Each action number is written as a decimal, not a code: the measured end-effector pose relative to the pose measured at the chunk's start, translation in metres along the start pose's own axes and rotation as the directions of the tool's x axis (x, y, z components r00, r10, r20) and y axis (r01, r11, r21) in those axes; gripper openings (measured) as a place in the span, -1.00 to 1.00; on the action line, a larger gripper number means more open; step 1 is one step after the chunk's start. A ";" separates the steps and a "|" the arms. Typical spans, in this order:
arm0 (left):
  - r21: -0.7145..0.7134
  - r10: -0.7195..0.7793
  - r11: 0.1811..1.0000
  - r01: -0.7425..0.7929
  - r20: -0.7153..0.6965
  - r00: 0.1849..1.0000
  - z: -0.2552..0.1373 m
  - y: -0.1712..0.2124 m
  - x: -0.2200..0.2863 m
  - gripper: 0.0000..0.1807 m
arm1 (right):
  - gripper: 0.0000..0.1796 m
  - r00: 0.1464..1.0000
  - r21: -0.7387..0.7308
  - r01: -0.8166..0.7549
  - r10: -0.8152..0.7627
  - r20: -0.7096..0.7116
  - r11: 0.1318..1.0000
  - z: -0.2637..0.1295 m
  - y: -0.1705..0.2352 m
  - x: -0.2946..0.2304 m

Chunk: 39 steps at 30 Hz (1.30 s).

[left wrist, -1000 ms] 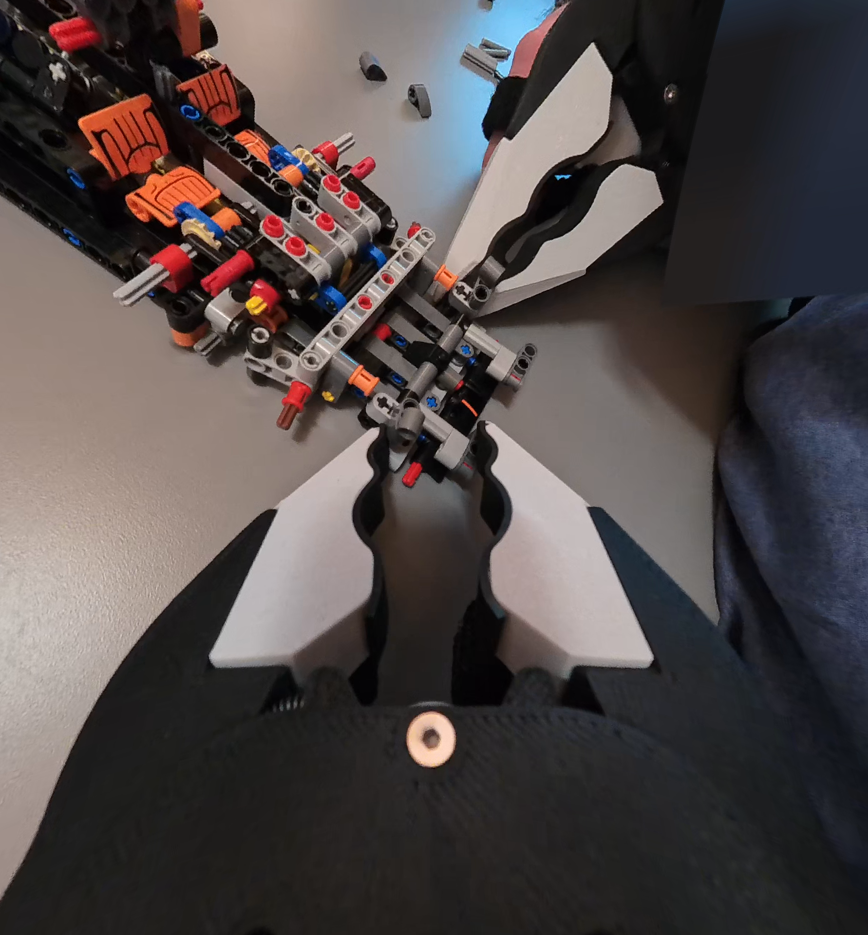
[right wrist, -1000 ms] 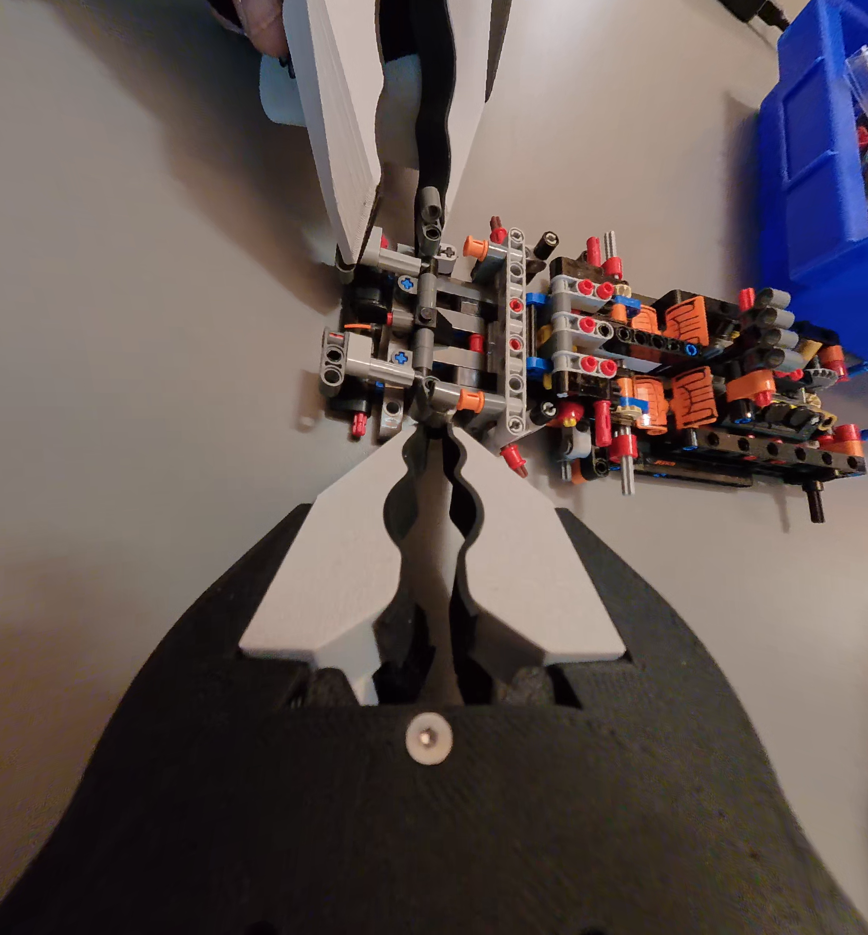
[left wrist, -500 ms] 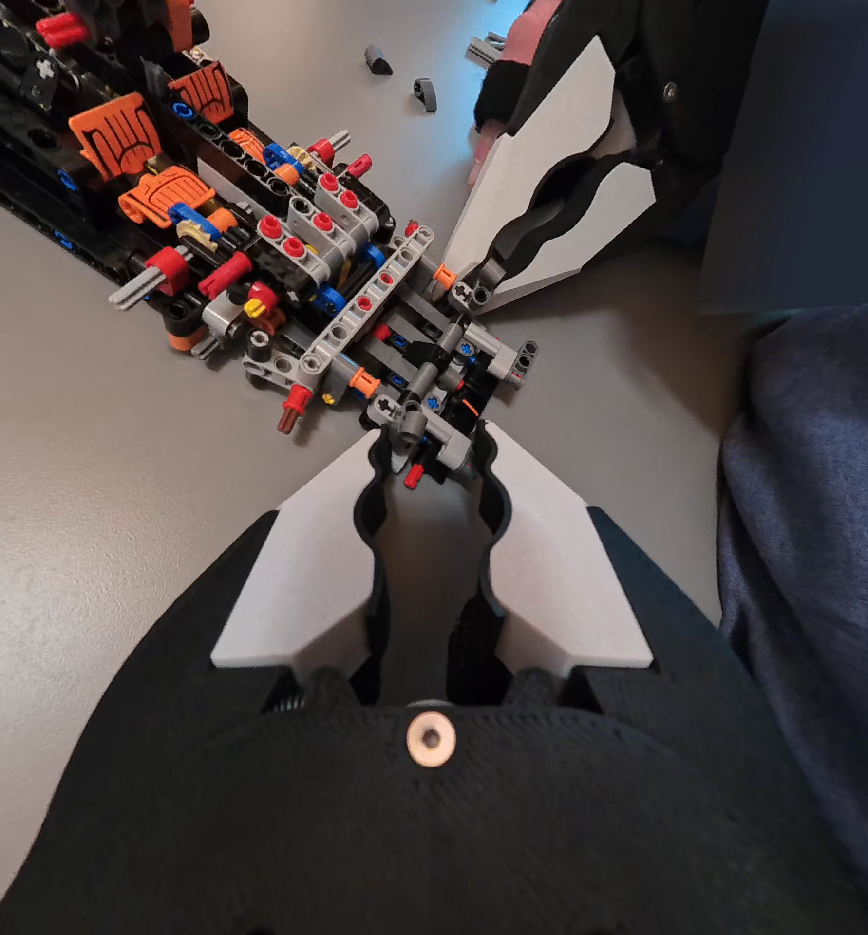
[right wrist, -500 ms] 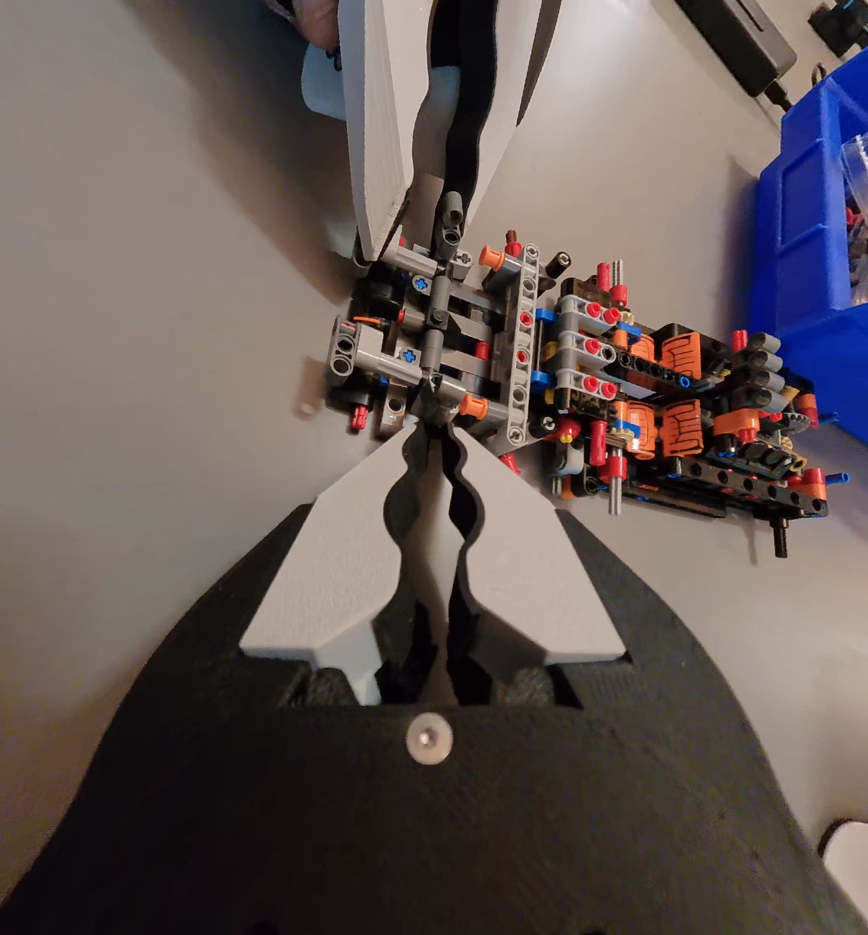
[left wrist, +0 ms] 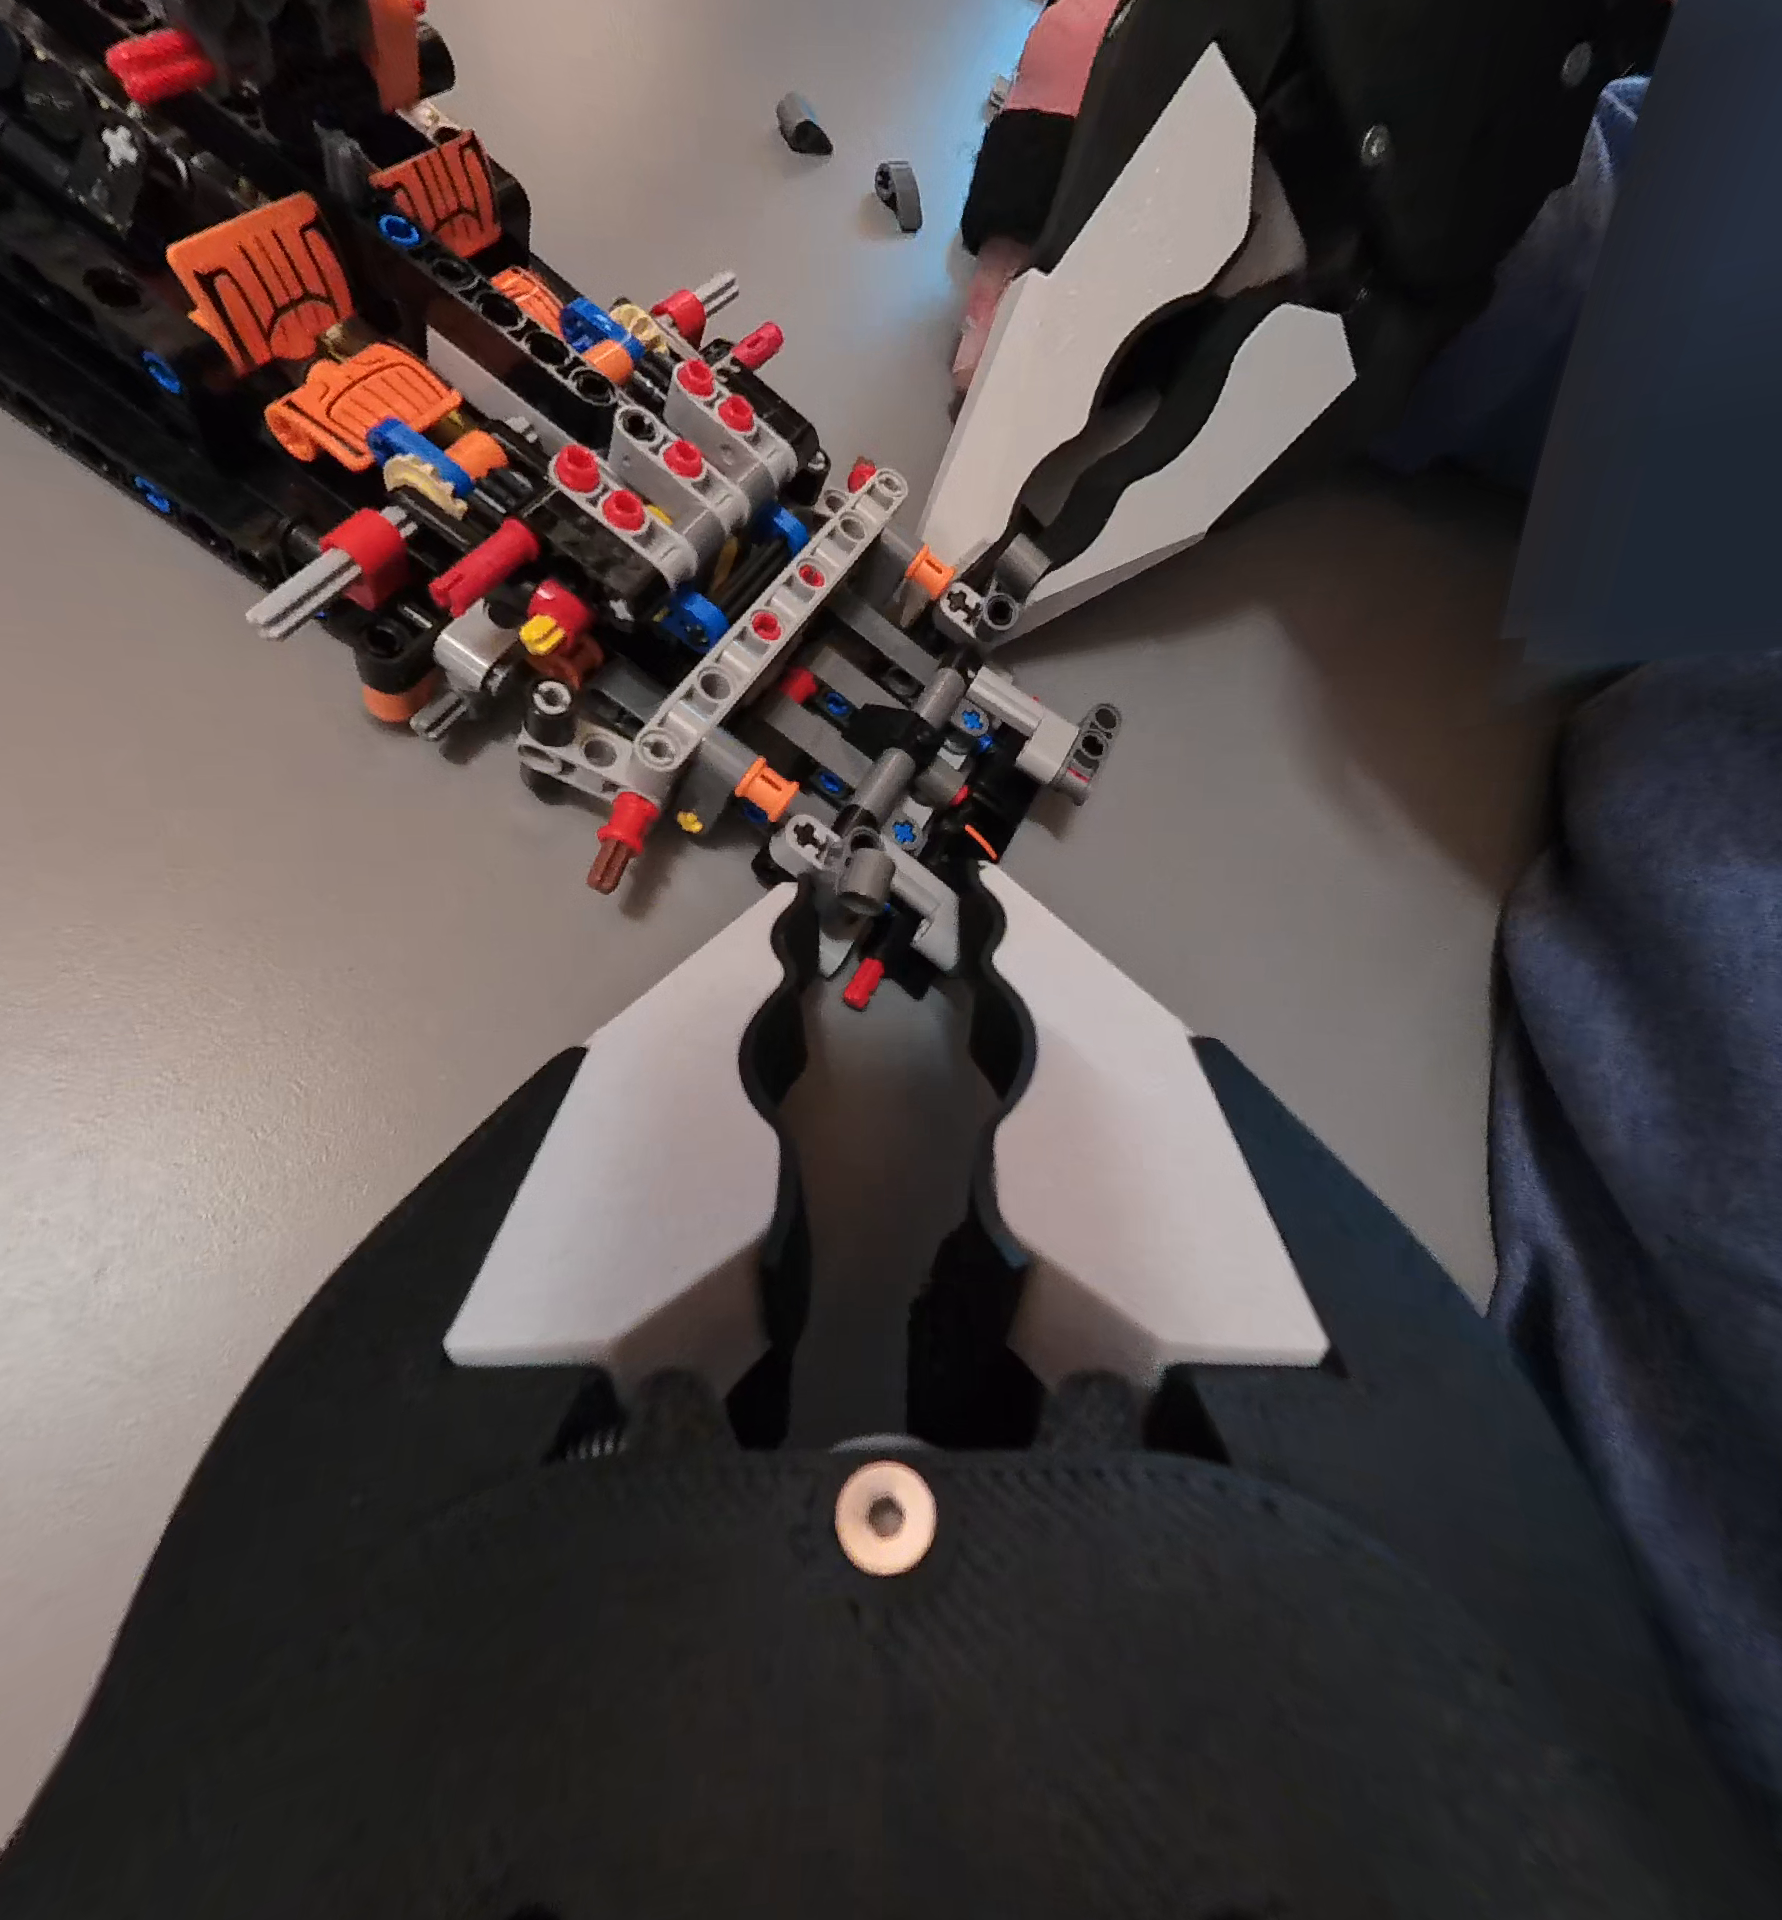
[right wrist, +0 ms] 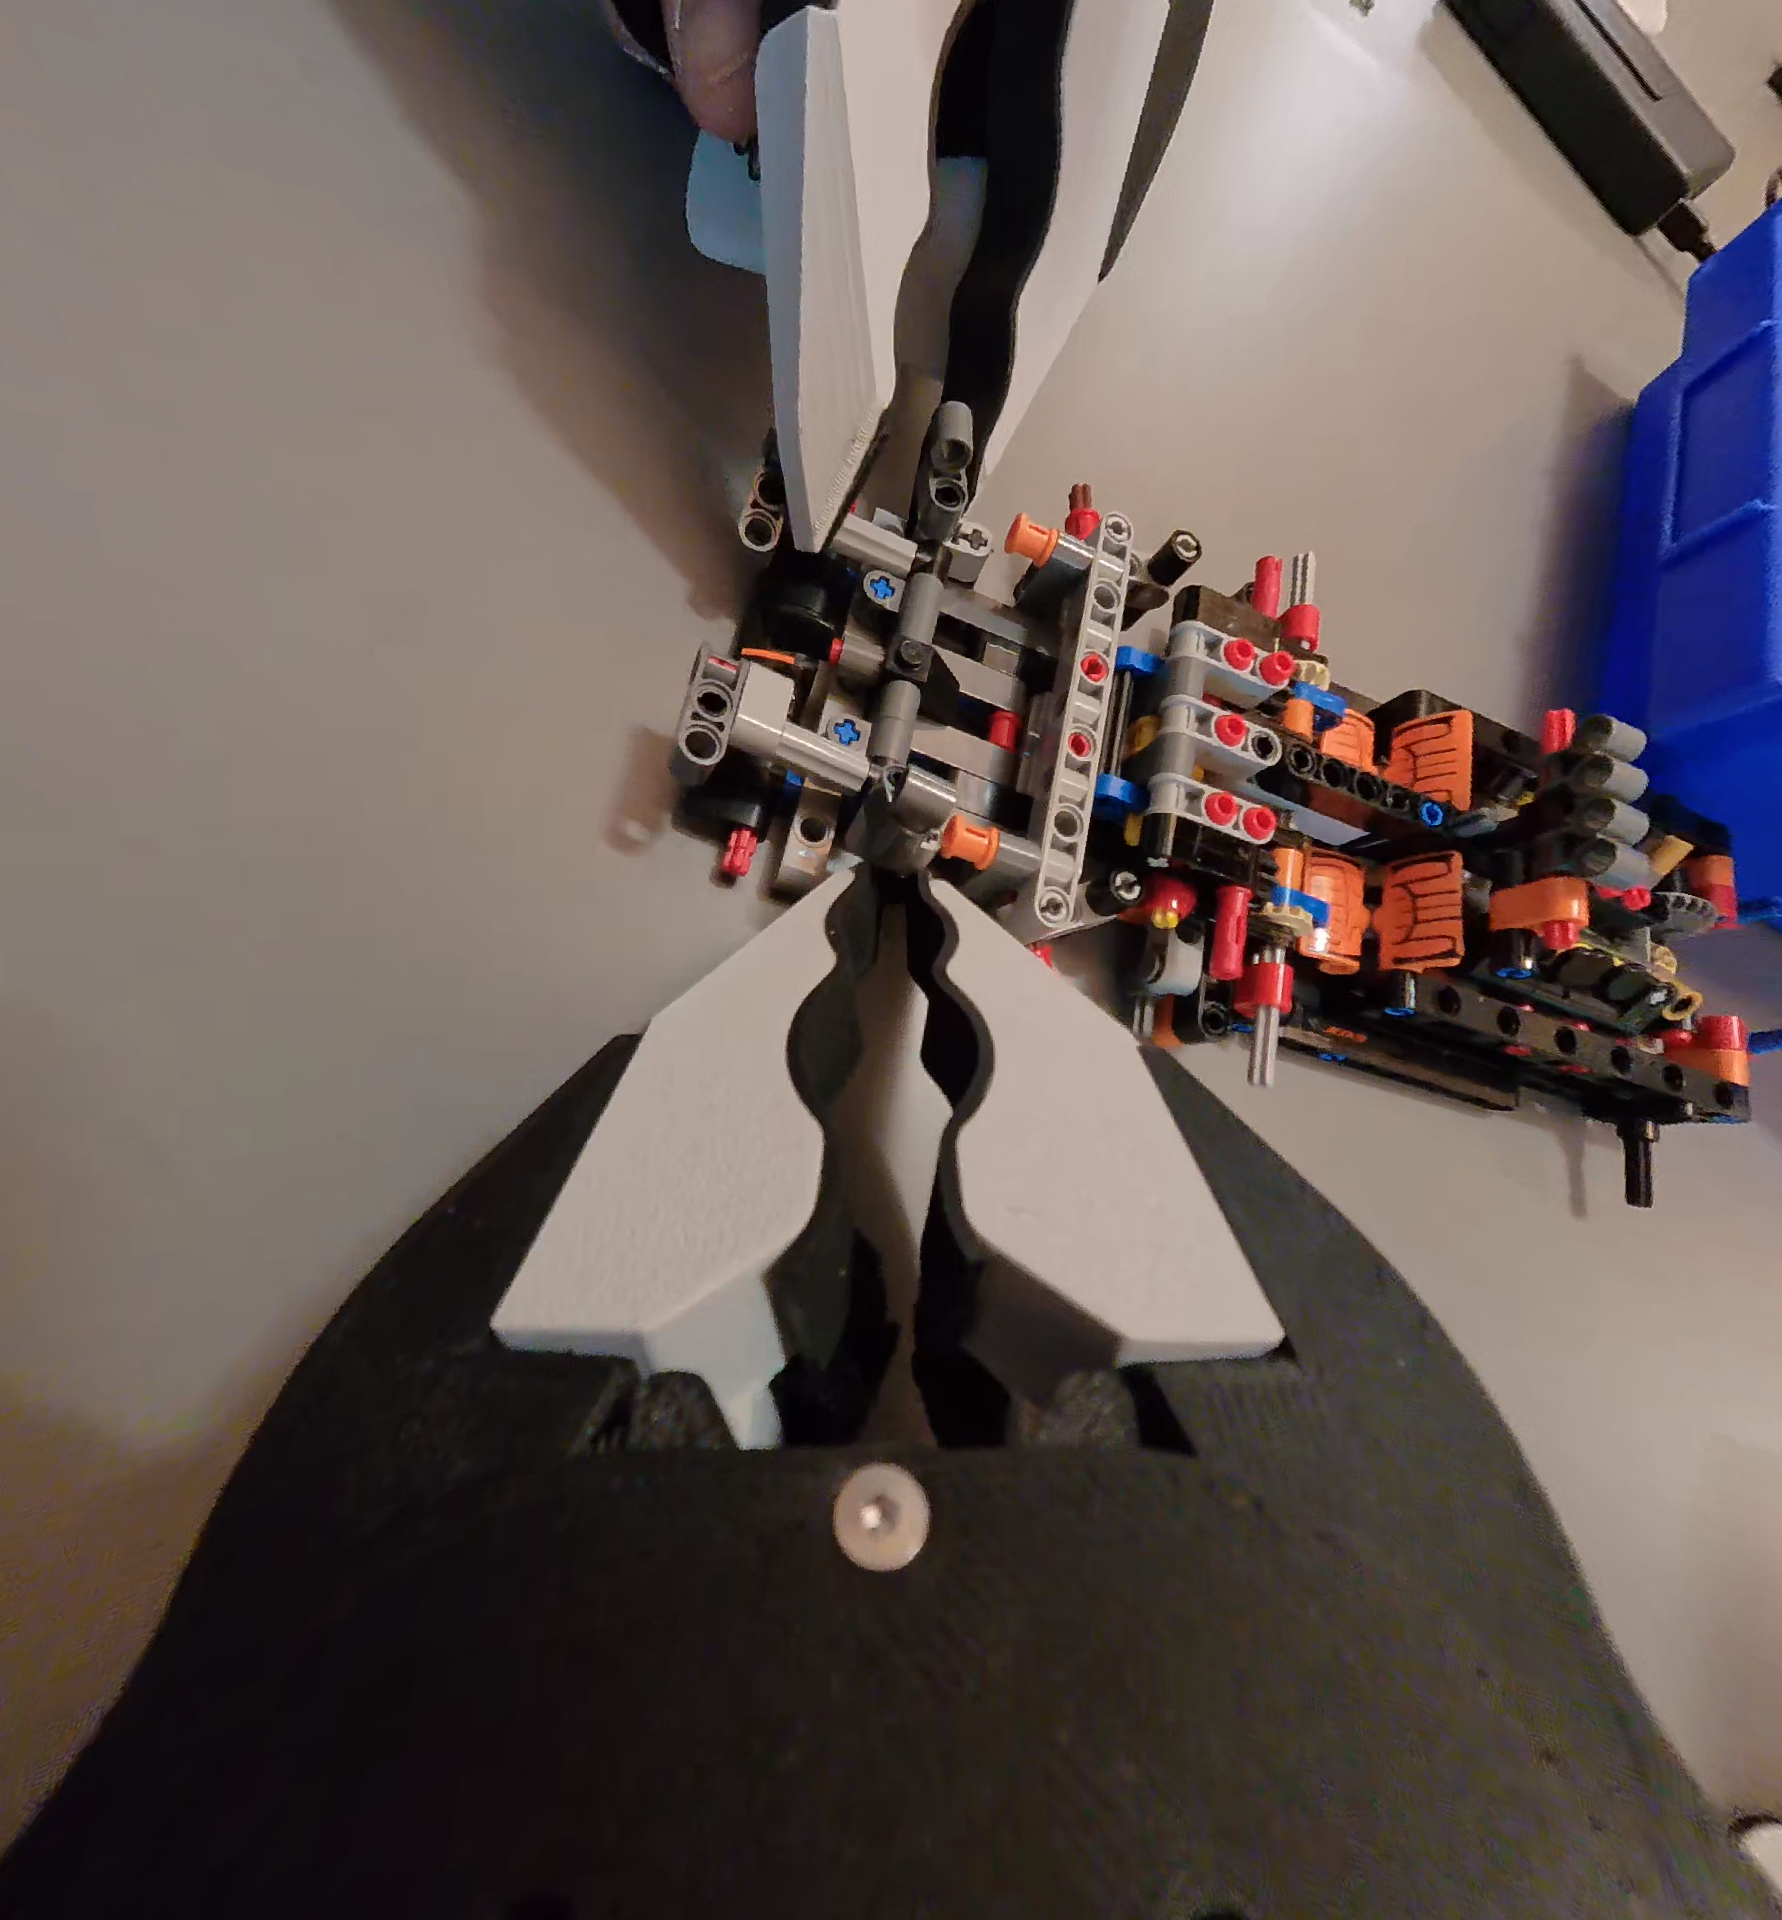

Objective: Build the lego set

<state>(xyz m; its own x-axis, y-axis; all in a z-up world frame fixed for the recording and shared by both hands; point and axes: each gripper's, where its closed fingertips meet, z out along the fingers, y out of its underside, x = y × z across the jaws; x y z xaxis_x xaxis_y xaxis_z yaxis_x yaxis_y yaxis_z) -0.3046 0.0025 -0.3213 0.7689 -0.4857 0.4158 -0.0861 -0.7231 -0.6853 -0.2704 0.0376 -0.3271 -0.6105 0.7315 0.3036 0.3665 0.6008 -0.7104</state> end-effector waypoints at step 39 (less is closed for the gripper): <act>0.130 -0.057 0.991 0.043 0.104 0.993 -0.022 -0.011 -0.002 -0.54 | -0.94 0.989 -0.026 -0.144 0.143 -0.042 0.989 -0.024 0.009 -0.021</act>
<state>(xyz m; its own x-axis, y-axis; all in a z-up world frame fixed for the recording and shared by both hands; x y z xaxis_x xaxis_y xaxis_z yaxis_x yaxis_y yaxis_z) -0.3190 0.0004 -0.3016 0.8342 -0.3903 0.3896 0.0301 -0.6732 -0.7388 -0.2372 0.0351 -0.3246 -0.5222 0.8226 0.2252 0.4684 0.4973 -0.7303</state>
